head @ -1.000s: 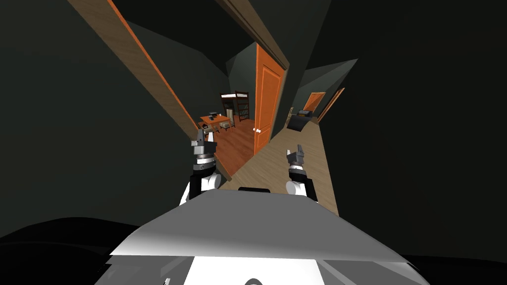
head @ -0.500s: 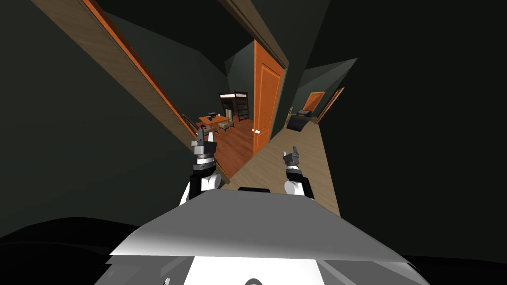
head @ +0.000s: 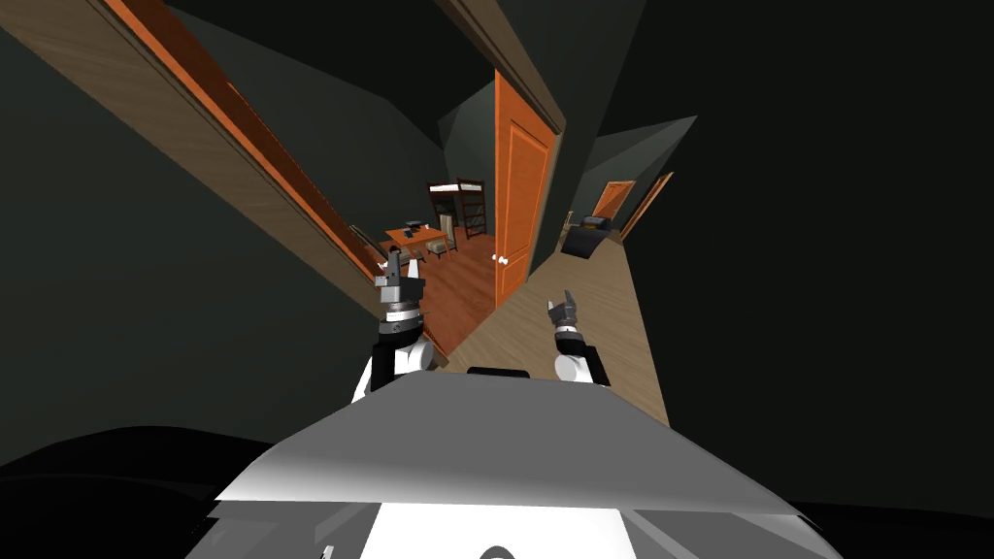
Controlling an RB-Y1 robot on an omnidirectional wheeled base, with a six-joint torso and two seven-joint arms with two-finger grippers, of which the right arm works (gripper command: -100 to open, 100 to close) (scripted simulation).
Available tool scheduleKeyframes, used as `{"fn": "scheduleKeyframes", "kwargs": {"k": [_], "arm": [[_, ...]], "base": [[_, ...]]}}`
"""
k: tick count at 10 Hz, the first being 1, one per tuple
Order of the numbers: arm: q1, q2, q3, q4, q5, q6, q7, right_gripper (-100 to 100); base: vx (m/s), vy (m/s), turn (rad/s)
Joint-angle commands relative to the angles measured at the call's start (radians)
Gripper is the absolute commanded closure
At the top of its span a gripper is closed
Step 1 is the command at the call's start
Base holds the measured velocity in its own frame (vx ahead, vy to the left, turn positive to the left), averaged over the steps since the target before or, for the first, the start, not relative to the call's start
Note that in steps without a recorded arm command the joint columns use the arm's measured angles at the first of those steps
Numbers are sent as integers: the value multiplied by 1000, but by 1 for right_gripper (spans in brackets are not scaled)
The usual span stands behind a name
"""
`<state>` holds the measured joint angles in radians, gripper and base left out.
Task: Push the door open
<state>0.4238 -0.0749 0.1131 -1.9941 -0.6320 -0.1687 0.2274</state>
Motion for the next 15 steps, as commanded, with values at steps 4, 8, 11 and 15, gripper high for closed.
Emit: {"fn": "scheduleKeyframes", "kwargs": {"k": [4, 8, 11, 15], "arm": [[-19, -10, 39, 54, -112, 53, 58, -100], [-34, -20, 75, 103, -220, 102, 110, -100], [-45, -28, 102, 139, -301, 139, 150, -100], [-60, -36, 140, 189, -415, 190, 205, -100]], "base": [[93, -28, -17], [103, -20, -19], [99, -34, -19], [101, -28, -20]]}}
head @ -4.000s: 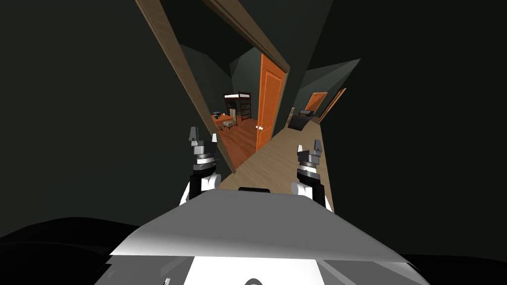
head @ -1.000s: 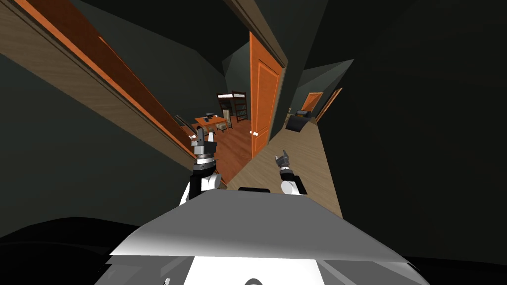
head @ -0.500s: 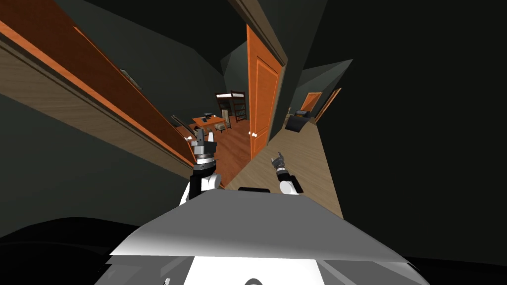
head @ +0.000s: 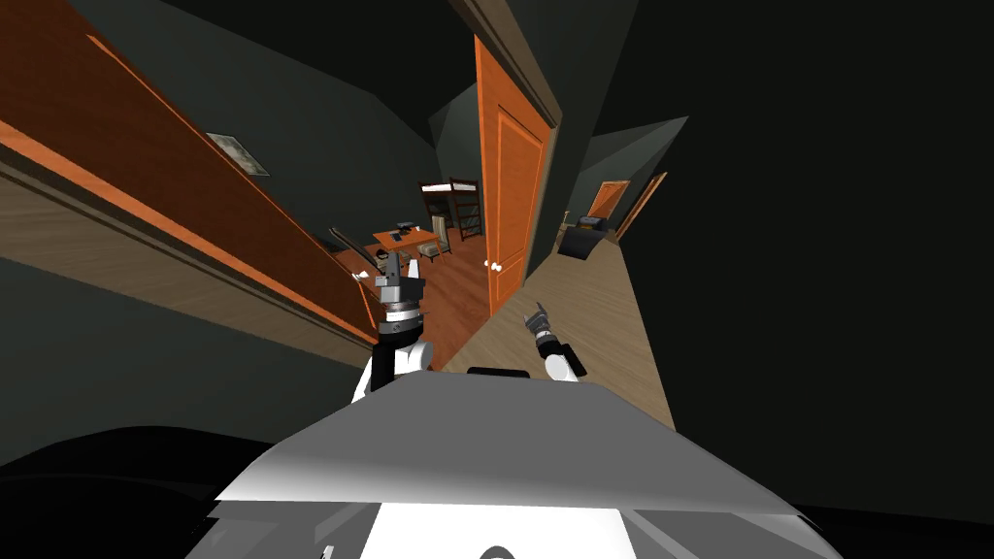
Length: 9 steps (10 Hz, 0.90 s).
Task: Push the door open
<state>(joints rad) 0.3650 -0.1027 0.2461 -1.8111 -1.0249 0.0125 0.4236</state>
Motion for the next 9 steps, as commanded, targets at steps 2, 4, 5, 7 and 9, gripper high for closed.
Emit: {"fn": "scheduleKeyframes", "kwargs": {"k": [2, 4, 5, 7, 9], "arm": [[-9, -13, 26, 32, -79, 35, 36, -100], [-17, -17, 46, 58, -137, 61, 64, -100], [-21, -19, 55, 71, -163, 74, 78, -100], [-25, -21, 65, 84, -195, 87, 92, -100], [-33, -25, 85, 110, -251, 114, 121, -100]], "base": [[99, -29, -18], [106, -37, -22], [108, -28, -18], [62, -13, -11], [90, -20, -21]]}}
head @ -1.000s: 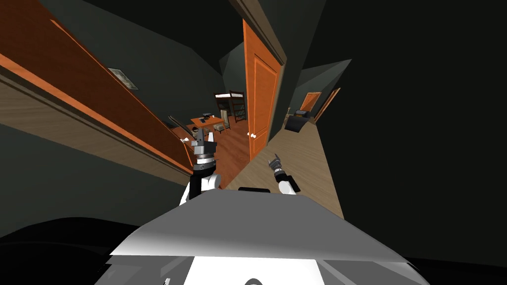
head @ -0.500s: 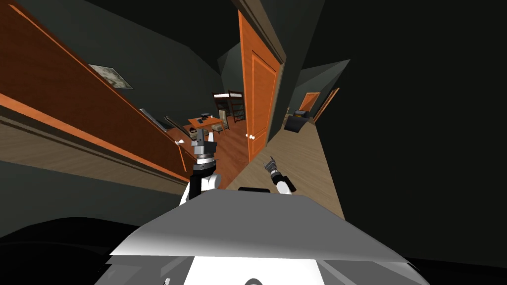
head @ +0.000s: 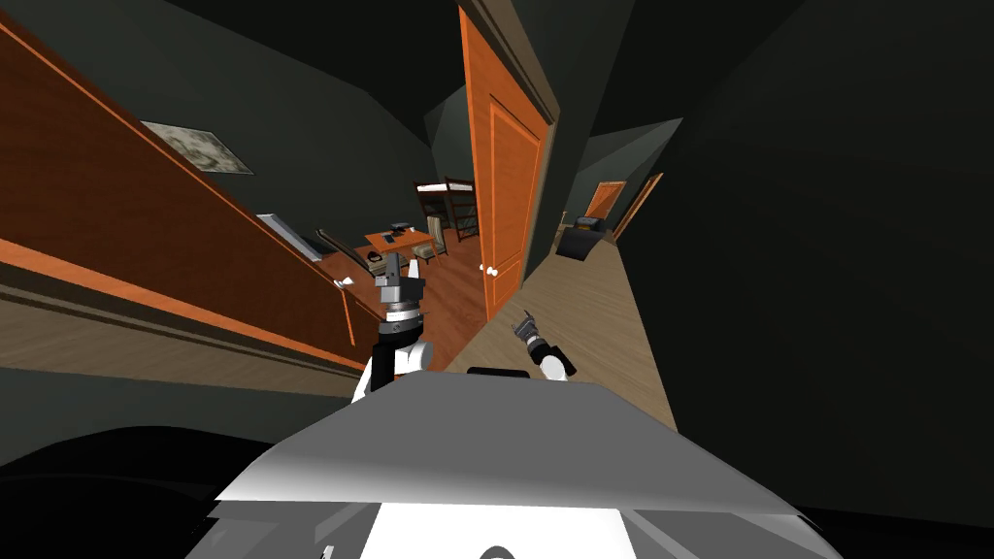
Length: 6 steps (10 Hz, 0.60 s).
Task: Push the door open
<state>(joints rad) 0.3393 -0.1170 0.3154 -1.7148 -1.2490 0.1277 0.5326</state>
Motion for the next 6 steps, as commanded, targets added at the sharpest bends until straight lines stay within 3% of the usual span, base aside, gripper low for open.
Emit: {"fn": "scheduleKeyframes", "kwargs": {"k": [1, 3, 4, 6], "arm": [[-7, -10, 16, 14, -30, -1, 12, -100], [-15, -14, 35, 40, -89, 25, 41, -100], [-15, -14, 35, 40, -89, 25, 41, -100], [-23, -17, 55, 67, -147, 52, 69, -100]], "base": [[68, -23, -6], [71, -18, -18], [61, -17, -5], [69, -22, -18]]}}
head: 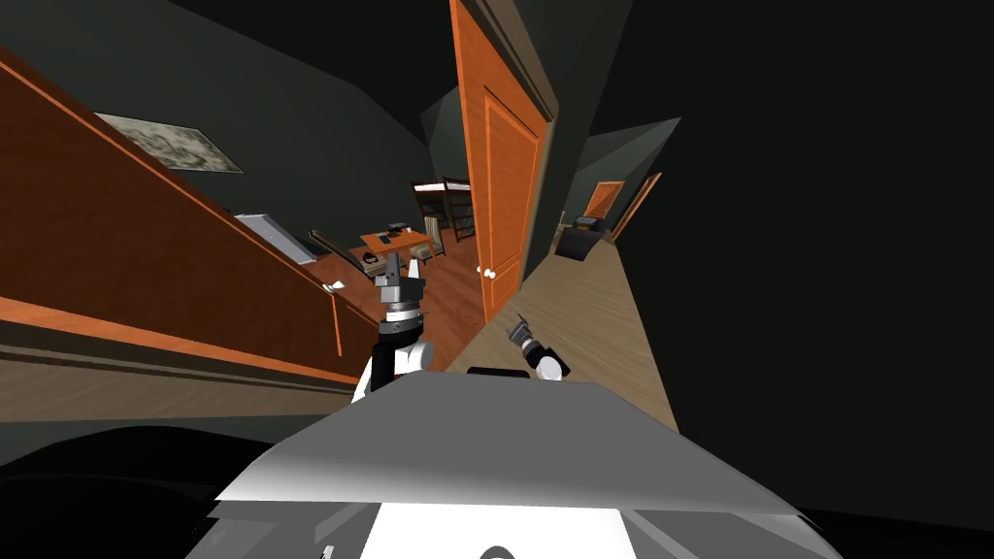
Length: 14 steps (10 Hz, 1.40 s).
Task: Push the door open
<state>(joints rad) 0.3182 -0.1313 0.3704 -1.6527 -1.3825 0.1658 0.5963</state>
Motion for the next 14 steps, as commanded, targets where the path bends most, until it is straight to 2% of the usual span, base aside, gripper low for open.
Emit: {"fn": "scheduleKeyframes", "kwargs": {"k": [1, 2, 6, 7, 8, 9, 11, 12, 14], "arm": [[-6, -5, 10, 18, -44, 27, 20, -100], [-6, -5, 10, 18, -44, 27, 20, -100], [-22, -10, 50, 71, -163, 81, 77, -100], [-22, -10, 50, 71, -163, 81, 77, -100], [-26, -12, 60, 84, -192, 94, 92, -100], [-26, -12, 60, 84, -192, 94, 92, -100], [-34, -15, 80, 111, -250, 121, 120, -100], [-34, -15, 80, 111, -251, 121, 120, -100], [-42, -17, 99, 137, -310, 147, 148, -100]], "base": [[94, -33, -21], [64, -20, -3], [87, -22, -19], [68, -15, -5], [62, -13, -16], [45, -8, -6], [62, -21, -19], [67, -15, -2], [74, -10, -17]]}}
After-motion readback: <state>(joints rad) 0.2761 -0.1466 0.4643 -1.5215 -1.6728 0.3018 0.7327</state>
